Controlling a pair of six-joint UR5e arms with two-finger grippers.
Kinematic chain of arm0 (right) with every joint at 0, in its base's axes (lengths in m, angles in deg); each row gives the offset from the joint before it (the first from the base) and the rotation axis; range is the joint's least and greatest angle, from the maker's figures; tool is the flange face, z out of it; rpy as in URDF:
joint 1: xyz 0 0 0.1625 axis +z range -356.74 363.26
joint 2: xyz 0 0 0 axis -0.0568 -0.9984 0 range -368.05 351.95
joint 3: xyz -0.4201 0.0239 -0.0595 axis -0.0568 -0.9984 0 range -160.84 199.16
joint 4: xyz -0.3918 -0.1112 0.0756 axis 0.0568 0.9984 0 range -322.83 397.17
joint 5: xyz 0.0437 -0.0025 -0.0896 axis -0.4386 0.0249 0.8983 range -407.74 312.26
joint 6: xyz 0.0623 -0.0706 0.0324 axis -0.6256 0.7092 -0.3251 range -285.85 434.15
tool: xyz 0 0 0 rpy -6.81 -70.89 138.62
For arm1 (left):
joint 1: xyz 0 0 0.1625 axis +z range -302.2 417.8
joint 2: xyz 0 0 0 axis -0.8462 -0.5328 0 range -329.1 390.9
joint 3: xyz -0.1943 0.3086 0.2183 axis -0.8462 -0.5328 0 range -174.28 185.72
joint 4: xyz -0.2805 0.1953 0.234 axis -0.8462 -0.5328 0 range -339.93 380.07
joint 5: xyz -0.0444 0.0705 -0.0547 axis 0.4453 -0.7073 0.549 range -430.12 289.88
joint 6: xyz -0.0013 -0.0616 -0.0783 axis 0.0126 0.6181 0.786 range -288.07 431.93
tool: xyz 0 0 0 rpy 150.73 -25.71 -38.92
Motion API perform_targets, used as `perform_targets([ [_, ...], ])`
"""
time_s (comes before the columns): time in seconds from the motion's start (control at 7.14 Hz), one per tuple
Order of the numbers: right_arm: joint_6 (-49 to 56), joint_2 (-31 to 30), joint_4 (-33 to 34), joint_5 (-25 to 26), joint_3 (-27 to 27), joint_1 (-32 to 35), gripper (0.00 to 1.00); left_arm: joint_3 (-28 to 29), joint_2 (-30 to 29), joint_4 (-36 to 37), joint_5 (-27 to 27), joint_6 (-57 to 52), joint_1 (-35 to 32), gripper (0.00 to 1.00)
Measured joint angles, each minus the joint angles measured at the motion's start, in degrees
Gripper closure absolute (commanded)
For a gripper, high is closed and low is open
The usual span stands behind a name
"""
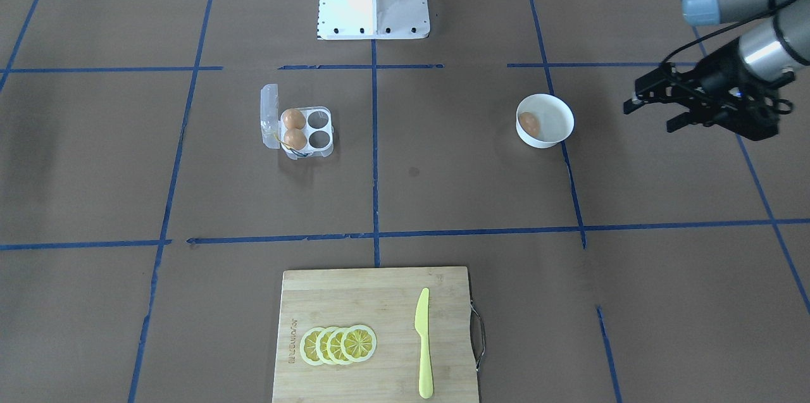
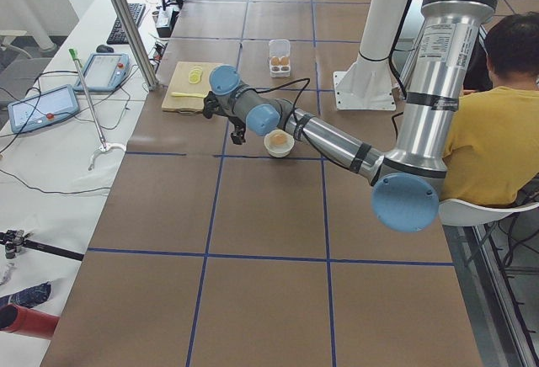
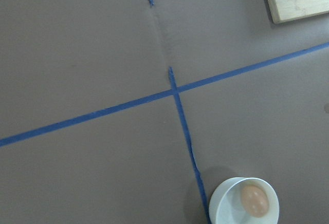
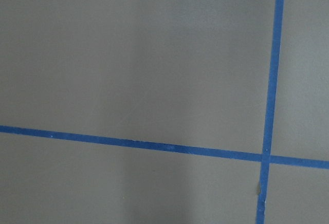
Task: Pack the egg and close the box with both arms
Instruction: 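Move the left gripper over the white bowl holding the egg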
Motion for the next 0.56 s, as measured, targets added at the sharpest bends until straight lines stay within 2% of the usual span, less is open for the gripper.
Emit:
perform_targets([
  [0.28,-0.1,-0.2,-0.7,-1.0,0.2,-0.6,0.00,-1.3,0.8,-9.1,-6.2,24.6,11.1,0.04],
  [0.56,-0.2,-0.5,-1.1,-1.5,0.4,-1.3,0.00,-2.4,1.1,-13.9,-13.2,42.1,18.8,0.04],
])
